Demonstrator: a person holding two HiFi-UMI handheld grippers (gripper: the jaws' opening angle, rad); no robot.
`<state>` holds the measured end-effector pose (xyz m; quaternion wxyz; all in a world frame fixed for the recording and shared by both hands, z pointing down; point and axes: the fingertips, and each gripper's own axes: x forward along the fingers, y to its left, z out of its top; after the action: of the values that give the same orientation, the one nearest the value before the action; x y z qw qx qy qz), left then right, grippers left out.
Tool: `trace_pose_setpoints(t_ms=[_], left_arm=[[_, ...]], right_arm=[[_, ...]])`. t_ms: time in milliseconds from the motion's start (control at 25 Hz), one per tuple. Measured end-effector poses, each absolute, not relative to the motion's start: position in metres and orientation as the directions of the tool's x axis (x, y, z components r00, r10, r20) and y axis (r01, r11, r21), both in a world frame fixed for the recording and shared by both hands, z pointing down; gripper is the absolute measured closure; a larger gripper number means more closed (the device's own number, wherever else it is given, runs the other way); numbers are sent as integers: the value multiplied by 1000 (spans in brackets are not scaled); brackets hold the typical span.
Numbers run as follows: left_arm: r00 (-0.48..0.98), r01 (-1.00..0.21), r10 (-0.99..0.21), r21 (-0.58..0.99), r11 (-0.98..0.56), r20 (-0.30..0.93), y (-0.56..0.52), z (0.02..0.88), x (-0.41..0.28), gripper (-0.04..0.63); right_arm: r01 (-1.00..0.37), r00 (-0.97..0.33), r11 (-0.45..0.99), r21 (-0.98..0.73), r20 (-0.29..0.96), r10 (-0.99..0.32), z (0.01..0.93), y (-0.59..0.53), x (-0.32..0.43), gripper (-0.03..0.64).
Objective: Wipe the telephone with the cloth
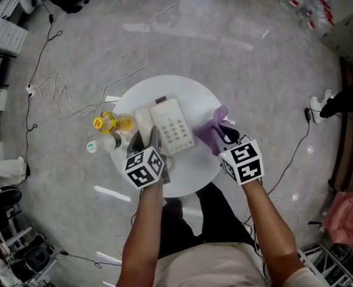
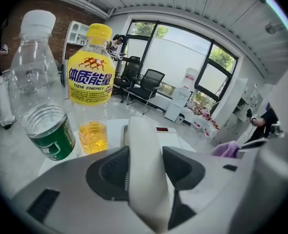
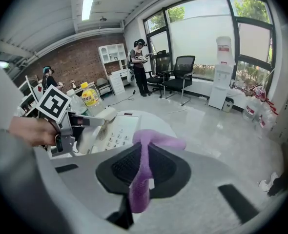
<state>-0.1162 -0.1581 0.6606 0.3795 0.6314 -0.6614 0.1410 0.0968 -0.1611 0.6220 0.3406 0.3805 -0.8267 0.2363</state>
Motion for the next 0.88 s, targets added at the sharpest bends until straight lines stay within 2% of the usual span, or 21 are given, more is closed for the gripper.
trace_pose_setpoints(t_ms=[480, 720, 880], left_arm=[[4, -929, -736, 275, 248, 677, -158, 683, -116, 388], [45, -935, -744, 291, 204, 667, -158, 687, -114, 387], [87, -950, -751, 282, 136, 654, -158, 679, -114, 374]], right_arm=[[-786, -477, 600, -151, 766, -432, 645, -158, 94, 584], [-764, -496, 619, -180, 778, -386, 657, -151, 84, 575], [-742, -497, 641, -196, 803, -330, 668, -143, 78, 547]])
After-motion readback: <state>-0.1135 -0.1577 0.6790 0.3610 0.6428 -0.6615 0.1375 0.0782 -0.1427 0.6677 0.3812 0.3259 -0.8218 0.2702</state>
